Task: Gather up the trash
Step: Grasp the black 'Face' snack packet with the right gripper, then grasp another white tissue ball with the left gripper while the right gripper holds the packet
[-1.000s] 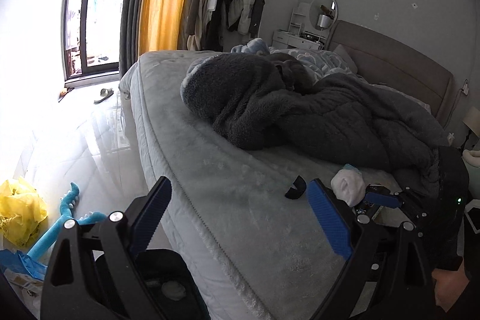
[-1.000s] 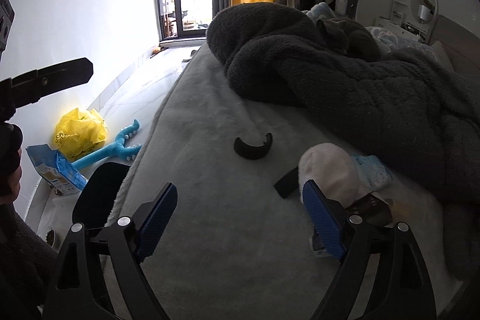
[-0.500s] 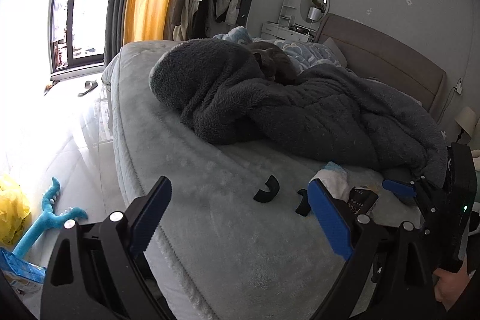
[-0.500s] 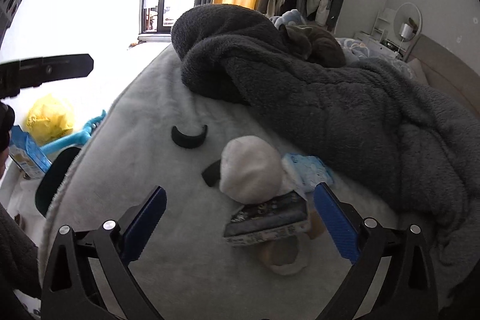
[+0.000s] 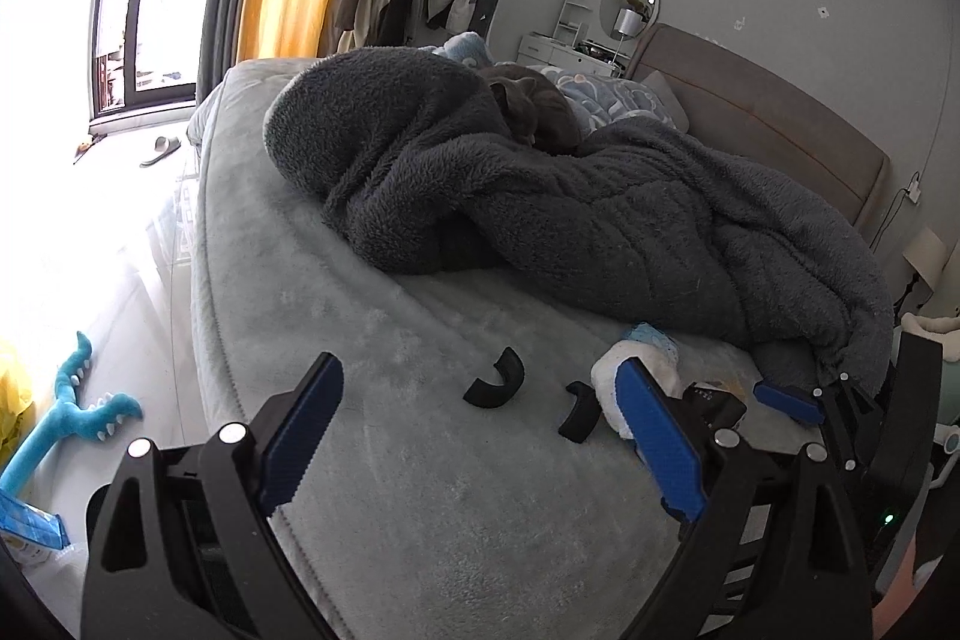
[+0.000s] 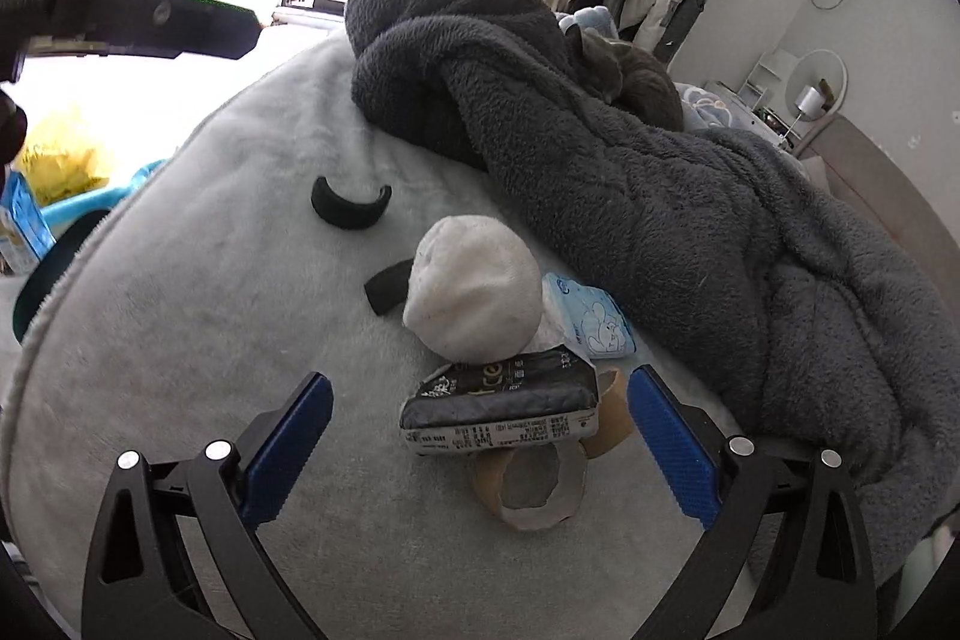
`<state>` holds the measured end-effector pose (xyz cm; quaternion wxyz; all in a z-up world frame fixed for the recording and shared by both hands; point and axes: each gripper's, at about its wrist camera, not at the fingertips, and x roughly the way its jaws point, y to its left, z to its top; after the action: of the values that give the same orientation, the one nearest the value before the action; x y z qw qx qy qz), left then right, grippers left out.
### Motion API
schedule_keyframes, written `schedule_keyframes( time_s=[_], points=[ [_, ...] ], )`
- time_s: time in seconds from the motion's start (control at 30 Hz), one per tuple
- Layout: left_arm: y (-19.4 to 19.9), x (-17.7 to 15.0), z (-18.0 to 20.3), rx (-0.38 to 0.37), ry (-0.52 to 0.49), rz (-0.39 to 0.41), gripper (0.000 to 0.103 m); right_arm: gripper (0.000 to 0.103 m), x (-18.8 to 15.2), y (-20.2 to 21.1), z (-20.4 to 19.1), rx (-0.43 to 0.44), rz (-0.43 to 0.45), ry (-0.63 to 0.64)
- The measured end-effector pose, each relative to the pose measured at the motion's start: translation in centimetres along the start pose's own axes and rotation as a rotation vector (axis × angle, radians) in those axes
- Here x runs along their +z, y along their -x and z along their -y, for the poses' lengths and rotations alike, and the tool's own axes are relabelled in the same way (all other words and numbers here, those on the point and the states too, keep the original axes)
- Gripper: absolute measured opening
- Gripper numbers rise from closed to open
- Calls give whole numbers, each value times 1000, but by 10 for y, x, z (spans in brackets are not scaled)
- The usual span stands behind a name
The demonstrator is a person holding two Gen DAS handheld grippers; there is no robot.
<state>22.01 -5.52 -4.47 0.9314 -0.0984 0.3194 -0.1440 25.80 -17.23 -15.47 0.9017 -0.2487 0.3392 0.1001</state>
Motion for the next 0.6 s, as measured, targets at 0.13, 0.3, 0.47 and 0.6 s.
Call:
schedule_keyframes(
  time_s=[0.13, 0.3, 0.47, 0.6],
  points=[
    [-7, 0, 5, -13, 8, -4, 94, 91, -3, -8, -3, -41, -32, 29],
    [-17, -1, 16, -32, 2, -11, 94, 76, -10, -18, 1, -48, -69, 49],
    [-27, -3, 27, -60, -4, -17, 94, 70, -14, -17, 8, -19, -54, 31],
    [-36, -5, 34, -78, 7, -23, 94, 70, -16, -9, 20, 43, -27, -31]
  ],
)
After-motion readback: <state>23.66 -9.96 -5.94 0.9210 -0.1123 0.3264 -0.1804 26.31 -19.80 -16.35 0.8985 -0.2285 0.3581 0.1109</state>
